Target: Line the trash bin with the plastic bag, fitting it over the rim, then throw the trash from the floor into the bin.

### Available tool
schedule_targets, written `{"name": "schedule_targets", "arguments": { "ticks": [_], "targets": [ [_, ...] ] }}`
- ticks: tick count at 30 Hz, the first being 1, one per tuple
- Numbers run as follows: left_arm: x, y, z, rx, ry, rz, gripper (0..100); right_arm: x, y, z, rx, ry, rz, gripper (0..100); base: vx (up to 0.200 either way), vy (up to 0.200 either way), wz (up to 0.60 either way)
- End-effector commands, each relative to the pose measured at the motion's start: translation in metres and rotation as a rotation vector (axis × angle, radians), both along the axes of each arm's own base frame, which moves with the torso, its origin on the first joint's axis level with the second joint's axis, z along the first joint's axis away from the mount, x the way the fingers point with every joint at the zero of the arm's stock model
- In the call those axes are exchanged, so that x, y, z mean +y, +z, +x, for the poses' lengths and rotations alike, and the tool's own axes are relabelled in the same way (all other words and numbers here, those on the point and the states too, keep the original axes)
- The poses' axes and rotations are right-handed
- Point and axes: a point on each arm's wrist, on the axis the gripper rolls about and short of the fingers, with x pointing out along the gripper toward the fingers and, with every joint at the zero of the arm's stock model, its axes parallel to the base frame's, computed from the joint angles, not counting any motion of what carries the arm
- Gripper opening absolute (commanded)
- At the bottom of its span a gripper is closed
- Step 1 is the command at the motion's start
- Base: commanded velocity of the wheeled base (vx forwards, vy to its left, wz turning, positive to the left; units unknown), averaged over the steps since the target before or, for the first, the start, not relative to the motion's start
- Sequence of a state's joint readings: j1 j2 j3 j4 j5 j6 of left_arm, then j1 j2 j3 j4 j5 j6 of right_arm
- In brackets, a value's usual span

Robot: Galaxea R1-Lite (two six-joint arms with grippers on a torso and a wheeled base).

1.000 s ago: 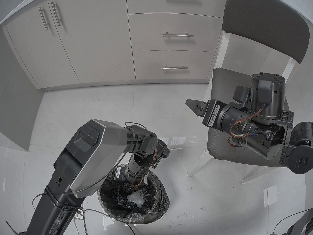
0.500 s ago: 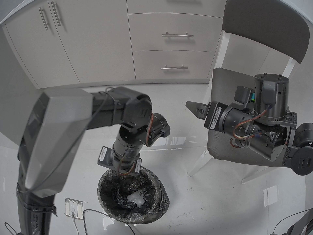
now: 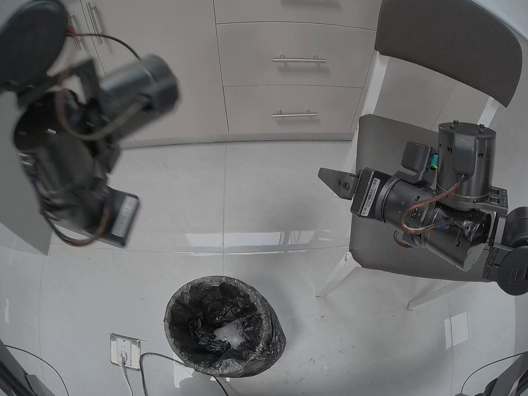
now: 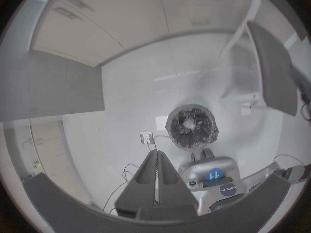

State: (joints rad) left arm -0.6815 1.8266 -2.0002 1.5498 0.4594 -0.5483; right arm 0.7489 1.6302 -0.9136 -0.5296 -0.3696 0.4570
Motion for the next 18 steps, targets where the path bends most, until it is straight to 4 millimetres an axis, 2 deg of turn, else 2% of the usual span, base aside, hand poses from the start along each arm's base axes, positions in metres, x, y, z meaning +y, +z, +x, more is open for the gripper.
{"name": "schedule_targets", "arguments": {
  "ticks": [1, 2, 3, 4, 5, 7, 10, 11, 14, 16, 17, 18],
  "targets": [
    [0.140, 0.090, -0.150, -0.472, 0.151, -0.141, 0, -0.007, 0.005, 0.000, -0.015, -0.020, 0.008, 100, 0.000, 0.000, 0.00],
    [0.156, 0.093, -0.181, -0.548, 0.167, -0.132, 0, -0.007, 0.005, 0.000, -0.015, -0.020, 0.008, 100, 0.000, 0.000, 0.00],
    [0.165, 0.094, -0.202, -0.602, 0.177, -0.123, 0, -0.007, 0.005, 0.000, -0.014, -0.020, 0.007, 100, 0.000, 0.000, 0.00],
    [0.177, 0.092, -0.237, -0.684, 0.191, -0.102, 0, -0.007, 0.004, 0.000, -0.013, -0.021, 0.003, 100, 0.000, 0.000, 0.00],
    [0.185, 0.085, -0.264, -0.729, 0.202, -0.076, 0, -0.006, 0.003, 0.001, -0.011, -0.021, 0.001, 100, 0.000, 0.000, 0.00],
    [0.190, 0.057, -0.305, -0.745, 0.216, -0.012, 0, -0.006, 0.003, 0.002, -0.010, -0.022, 0.000, 100, 0.000, 0.000, 0.00],
    [0.185, 0.029, -0.342, -0.783, 0.280, 0.036, 0, -0.006, 0.003, 0.001, -0.009, -0.023, 0.001, 100, 0.000, 0.000, 0.00],
    [0.181, 0.010, -0.361, -0.804, 0.318, 0.052, 0, -0.006, 0.003, 0.001, -0.009, -0.024, 0.002, 100, 0.000, 0.000, 0.00],
    [0.175, -0.032, -0.390, -0.835, 0.357, 0.066, 0, -0.007, 0.003, 0.000, -0.011, -0.024, 0.004, 100, 0.000, 0.000, 0.00],
    [0.175, -0.034, -0.391, -0.837, 0.359, 0.068, 0, -0.007, 0.003, 0.000, -0.011, -0.023, 0.005, 100, 0.000, 0.000, 0.00],
    [0.166, -0.063, -0.407, -0.888, 0.359, 0.059, 0, -0.008, 0.004, -0.001, -0.014, -0.026, 0.006, 100, 0.000, 0.000, 0.00],
    [0.164, -0.075, -0.412, -0.920, 0.339, 0.034, 0, -0.009, 0.007, -0.003, -0.021, -0.029, 0.012, 100, 0.000, 0.000, 0.00]
  ]
}}
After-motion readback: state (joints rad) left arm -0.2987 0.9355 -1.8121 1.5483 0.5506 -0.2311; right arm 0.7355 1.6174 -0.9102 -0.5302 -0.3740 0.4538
